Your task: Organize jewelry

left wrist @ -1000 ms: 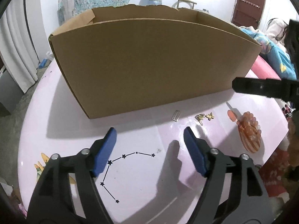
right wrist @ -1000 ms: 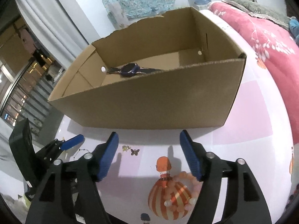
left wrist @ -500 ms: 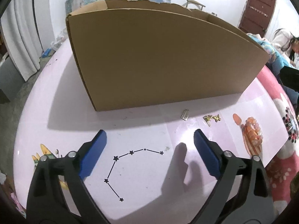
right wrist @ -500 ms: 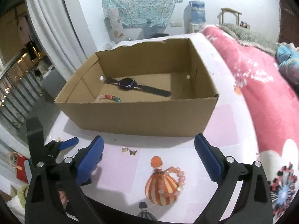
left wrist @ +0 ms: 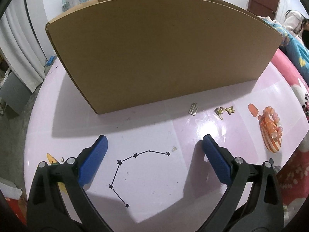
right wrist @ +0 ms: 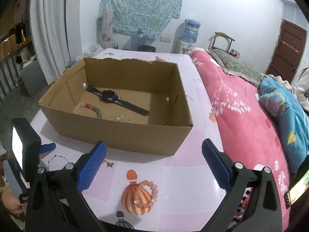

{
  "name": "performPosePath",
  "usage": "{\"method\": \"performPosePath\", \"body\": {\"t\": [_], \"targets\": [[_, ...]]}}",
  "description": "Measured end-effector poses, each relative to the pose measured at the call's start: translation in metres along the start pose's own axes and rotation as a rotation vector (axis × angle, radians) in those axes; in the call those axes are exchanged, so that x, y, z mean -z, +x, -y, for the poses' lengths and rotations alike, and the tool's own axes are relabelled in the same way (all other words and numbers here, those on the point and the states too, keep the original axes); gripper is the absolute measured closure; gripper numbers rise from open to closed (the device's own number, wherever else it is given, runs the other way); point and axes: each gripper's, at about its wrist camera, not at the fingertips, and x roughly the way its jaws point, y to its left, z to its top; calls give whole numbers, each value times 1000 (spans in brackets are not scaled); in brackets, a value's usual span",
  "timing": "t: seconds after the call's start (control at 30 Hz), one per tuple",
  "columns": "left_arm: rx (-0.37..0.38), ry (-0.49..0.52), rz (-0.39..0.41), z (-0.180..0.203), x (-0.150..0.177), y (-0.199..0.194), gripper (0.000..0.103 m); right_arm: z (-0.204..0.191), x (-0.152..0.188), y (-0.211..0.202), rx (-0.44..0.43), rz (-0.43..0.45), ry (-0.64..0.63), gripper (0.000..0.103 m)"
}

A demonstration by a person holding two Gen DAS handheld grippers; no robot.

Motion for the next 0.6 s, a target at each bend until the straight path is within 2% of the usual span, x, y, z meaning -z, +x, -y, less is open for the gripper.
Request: {"method": "performPosePath", "body": {"t": [0.1,0.27,0.47,0.6], "targets": [[0,1,0,1,-1,0,8,1,-1,-7,-16,29,9,7],[9,-2,4,5,-3,-3,8,8,-1,-12,-107,57,48,7],[131,-34,57,-17,3,-11,8,20,4,-19,-211,109,126,7],[180,-29,67,-22,6,-15,8,18,16,-22,-236,117,137,7]]}}
